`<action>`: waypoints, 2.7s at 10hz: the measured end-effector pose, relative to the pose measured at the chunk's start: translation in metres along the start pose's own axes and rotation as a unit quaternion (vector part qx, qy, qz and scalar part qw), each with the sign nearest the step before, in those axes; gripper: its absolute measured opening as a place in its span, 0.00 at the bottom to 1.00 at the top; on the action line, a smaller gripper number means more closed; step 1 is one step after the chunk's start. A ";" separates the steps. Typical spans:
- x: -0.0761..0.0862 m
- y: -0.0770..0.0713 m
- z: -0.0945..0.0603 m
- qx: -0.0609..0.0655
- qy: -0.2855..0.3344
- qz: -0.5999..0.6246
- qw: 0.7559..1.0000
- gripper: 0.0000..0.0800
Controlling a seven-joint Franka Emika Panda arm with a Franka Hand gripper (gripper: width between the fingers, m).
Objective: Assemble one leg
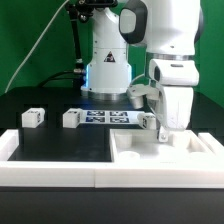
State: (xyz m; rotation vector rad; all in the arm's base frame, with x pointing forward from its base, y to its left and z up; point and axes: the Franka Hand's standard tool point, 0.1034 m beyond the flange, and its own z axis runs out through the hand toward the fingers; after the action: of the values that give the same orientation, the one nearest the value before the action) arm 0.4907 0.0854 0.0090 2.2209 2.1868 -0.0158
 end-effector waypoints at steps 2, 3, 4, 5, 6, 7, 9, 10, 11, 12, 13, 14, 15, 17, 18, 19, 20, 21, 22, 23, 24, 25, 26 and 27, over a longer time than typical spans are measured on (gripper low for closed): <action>0.004 0.000 0.000 0.002 0.000 0.003 1.000 0.07; 0.004 0.000 0.000 0.002 0.000 0.003 1.000 0.08; 0.004 0.000 0.000 0.002 0.000 0.003 1.000 0.08; 0.004 0.000 0.000 0.002 0.000 0.003 1.000 0.35; 0.004 0.000 0.000 0.002 0.000 0.003 1.000 0.35; 0.003 0.000 0.000 0.002 0.000 0.003 1.000 0.57; 0.003 0.000 0.000 0.002 0.000 0.003 1.000 0.73; 0.003 0.000 0.000 0.002 0.000 0.004 1.000 0.80; 0.003 0.000 0.000 0.002 0.000 0.004 1.000 0.81; 0.003 0.000 0.000 0.002 0.000 0.004 1.000 0.81; 0.003 0.000 0.000 0.002 0.000 0.004 1.000 0.81; 0.002 -0.001 -0.007 0.000 -0.001 0.011 1.000 0.81; 0.002 -0.004 -0.019 -0.005 -0.003 0.022 1.000 0.81; -0.002 -0.015 -0.055 -0.015 -0.012 0.043 0.999 0.81; -0.003 -0.018 -0.064 -0.022 -0.013 0.053 0.998 0.81; -0.003 -0.018 -0.073 -0.029 -0.012 0.061 0.998 0.81; -0.003 -0.019 -0.071 -0.027 -0.011 0.071 0.997 0.81; -0.003 -0.019 -0.069 -0.025 -0.011 0.078 0.997 0.81; -0.003 -0.019 -0.069 -0.026 -0.009 0.125 0.992 0.81; -0.002 -0.020 -0.069 -0.026 -0.008 0.170 0.985 0.81; -0.002 -0.020 -0.068 -0.029 -0.003 0.216 0.976 0.81; -0.003 -0.032 -0.061 -0.037 0.015 0.281 0.959 0.81; -0.005 -0.043 -0.060 -0.038 0.024 0.335 0.941 0.81; -0.006 -0.050 -0.059 -0.039 0.042 0.417 0.907 0.81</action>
Offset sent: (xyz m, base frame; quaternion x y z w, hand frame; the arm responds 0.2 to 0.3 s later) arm 0.0000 0.0000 0.0000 0.0000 0.0000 0.0000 1.0000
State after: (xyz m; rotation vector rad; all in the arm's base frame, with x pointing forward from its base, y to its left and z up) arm 0.4399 0.0815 0.0676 2.9269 1.0599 0.1789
